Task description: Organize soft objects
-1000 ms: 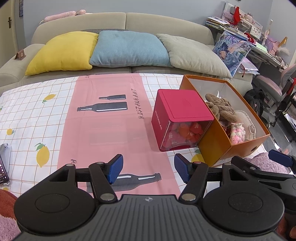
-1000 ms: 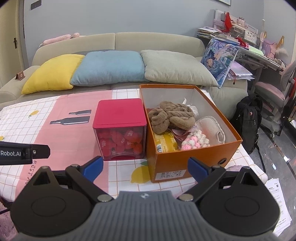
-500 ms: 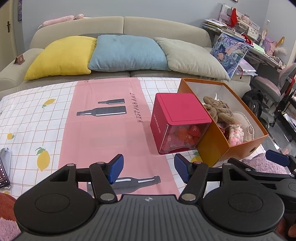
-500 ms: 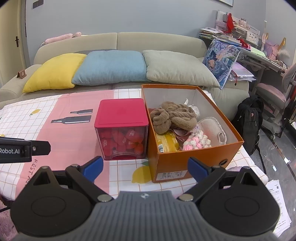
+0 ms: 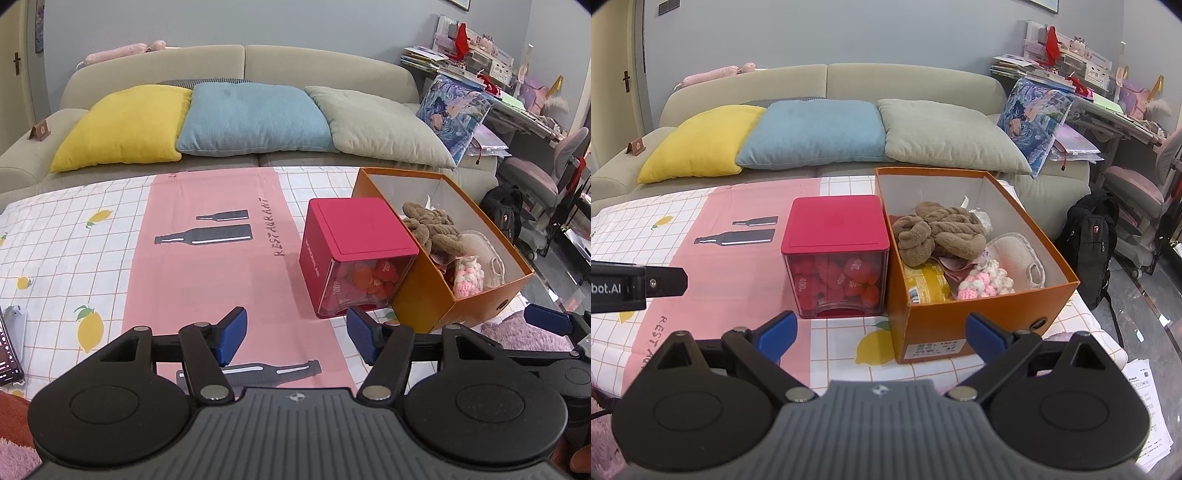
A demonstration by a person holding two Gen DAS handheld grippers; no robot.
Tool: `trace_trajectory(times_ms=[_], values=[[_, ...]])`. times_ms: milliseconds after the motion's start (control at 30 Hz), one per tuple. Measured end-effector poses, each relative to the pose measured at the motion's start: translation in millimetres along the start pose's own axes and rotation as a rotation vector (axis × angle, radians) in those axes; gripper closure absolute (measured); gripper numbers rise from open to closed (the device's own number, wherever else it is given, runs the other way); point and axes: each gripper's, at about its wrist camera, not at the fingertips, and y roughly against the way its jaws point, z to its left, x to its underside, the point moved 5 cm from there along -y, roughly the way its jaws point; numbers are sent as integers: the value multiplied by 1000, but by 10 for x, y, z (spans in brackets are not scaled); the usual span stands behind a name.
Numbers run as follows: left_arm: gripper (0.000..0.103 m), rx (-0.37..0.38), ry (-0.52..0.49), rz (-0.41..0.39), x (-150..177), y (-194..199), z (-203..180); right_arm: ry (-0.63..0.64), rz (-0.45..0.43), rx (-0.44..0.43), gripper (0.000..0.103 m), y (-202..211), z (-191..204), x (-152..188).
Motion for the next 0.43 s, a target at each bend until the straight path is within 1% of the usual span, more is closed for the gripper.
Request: trace_trajectory(times_ms=[367, 433], values=[[27, 13, -1, -11, 3, 29, -30, 5, 0, -2, 7, -15, 5, 4], [23, 11, -3, -12, 4, 32, -34, 5, -1, -2, 7, -16, 7, 4]])
